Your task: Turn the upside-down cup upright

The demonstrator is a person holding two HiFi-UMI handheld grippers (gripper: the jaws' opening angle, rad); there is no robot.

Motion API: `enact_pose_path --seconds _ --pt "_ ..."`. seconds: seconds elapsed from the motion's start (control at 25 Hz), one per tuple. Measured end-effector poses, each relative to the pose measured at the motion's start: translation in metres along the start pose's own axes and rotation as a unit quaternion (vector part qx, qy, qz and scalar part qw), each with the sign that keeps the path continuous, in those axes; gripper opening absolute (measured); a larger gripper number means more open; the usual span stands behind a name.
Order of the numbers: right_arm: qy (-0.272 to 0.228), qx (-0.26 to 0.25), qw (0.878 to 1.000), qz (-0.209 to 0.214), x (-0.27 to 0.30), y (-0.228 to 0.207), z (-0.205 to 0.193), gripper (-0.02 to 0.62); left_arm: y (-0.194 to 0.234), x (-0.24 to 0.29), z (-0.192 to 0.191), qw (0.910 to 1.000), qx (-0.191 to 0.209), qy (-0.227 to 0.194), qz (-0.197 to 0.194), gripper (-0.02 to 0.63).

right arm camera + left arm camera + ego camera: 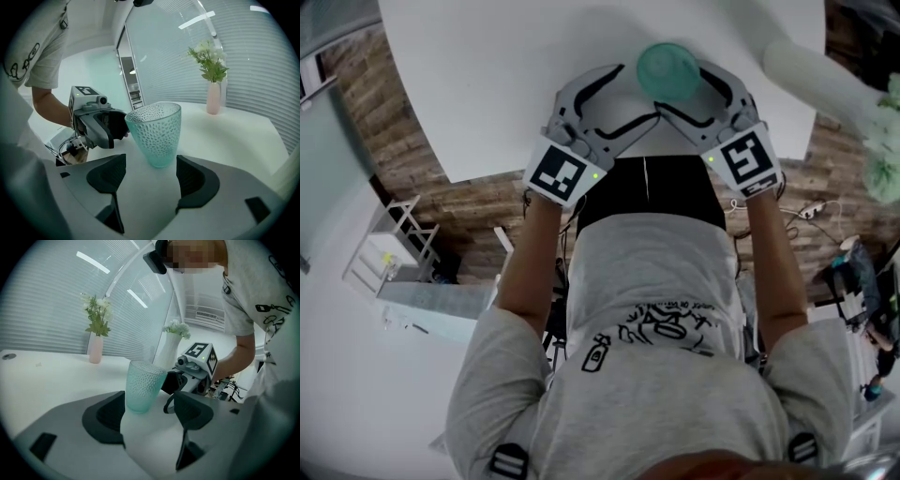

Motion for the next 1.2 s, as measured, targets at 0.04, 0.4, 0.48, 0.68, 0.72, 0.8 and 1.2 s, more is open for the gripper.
enact_pose_path --seconds 0.04,0.4,0.48,0.68,0.72,0.8,1.2 --pt "0.001 0.0 1.0 0.0 -0.004 0.001 -0.001 0.345 -0.003 -0.001 0.0 1.0 -0.002 0.002 0.0 0.328" --pt "-0.015 0.016 1.0 -0.007 -0.04 0.017 0.014 0.342 -0.024 -0.012 0.027 0.999 -0.038 -0.01 0.019 0.328" --pt "-0.027 0.003 1.0 -0.006 -0.05 0.02 0.022 0.341 -0.025 -0.016 0.039 0.9977 -0.055 -0.028 0.029 0.321" --pt "-0.067 0.0 0.998 -0.014 -0.08 0.027 0.047 0.26 -0.027 -0.03 0.072 0.9944 -0.069 -0.059 0.055 0.264" --pt "-0.075 0.003 0.997 -0.016 -0.085 0.028 0.052 0.246 -0.026 -0.033 0.078 0.9936 -0.073 -0.063 0.059 0.249" --pt "-0.092 0.009 0.996 -0.018 -0.096 0.03 0.062 0.205 -0.023 -0.037 0.09 0.9917 -0.082 -0.074 0.066 0.212" --pt "-0.156 0.025 0.987 -0.025 -0.136 0.052 0.115 0.072 -0.021 -0.057 0.145 0.9899 -0.079 -0.08 0.087 0.051"
Point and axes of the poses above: the fingertips, and each gripper's own axes: x forward along the fingers, y to its left, z out of its top, the point moved 2 cm from there along -x, backward along the fingers, and after that the axes turned 13 degrees about x, right-handed, at the moved point
